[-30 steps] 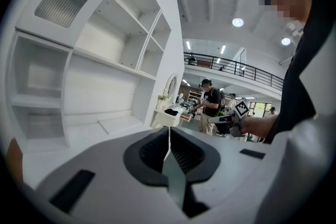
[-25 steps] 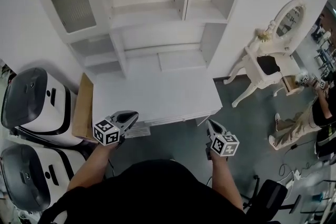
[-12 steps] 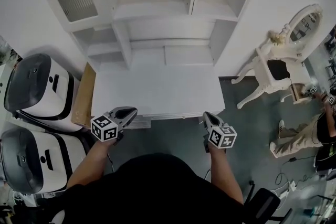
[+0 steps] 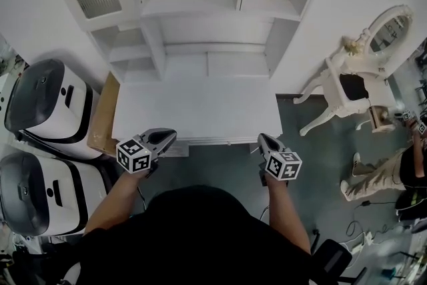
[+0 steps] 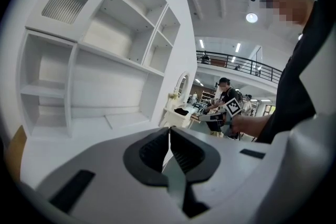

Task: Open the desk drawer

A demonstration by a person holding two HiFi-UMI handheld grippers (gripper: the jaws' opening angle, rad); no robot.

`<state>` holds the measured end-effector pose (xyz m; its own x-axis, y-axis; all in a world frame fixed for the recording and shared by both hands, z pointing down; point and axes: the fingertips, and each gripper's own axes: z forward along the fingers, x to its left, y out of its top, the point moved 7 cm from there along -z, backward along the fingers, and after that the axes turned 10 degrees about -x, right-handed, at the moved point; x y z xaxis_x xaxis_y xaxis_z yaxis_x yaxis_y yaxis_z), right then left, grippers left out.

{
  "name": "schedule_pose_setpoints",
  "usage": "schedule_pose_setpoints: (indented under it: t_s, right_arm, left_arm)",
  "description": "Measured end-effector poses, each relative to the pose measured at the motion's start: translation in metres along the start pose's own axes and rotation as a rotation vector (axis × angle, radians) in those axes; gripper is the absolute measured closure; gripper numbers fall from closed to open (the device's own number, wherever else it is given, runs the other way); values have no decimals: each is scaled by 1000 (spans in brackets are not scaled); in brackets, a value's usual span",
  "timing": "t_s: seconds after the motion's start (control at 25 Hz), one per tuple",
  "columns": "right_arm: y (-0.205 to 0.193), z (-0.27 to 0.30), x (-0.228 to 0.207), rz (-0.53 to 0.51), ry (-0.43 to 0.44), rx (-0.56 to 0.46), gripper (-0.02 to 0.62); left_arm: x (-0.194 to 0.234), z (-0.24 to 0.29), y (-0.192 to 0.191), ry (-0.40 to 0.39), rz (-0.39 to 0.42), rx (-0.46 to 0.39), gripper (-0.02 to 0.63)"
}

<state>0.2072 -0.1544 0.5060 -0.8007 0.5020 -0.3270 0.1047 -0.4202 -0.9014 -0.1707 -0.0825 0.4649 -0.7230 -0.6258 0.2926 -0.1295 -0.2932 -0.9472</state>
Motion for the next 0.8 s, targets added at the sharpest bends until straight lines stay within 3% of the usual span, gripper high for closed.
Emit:
schedule_pose_setpoints:
  t_s: [0.32, 0.8]
  right_arm:
    - [0, -17, -3, -6, -18, 9, 594]
    - [-25, -46, -14, 40, -118, 29, 594]
  left_arm:
    - [-7, 15, 0, -40, -10, 1, 593]
    - [-10, 52, 13, -153, 40, 27, 592]
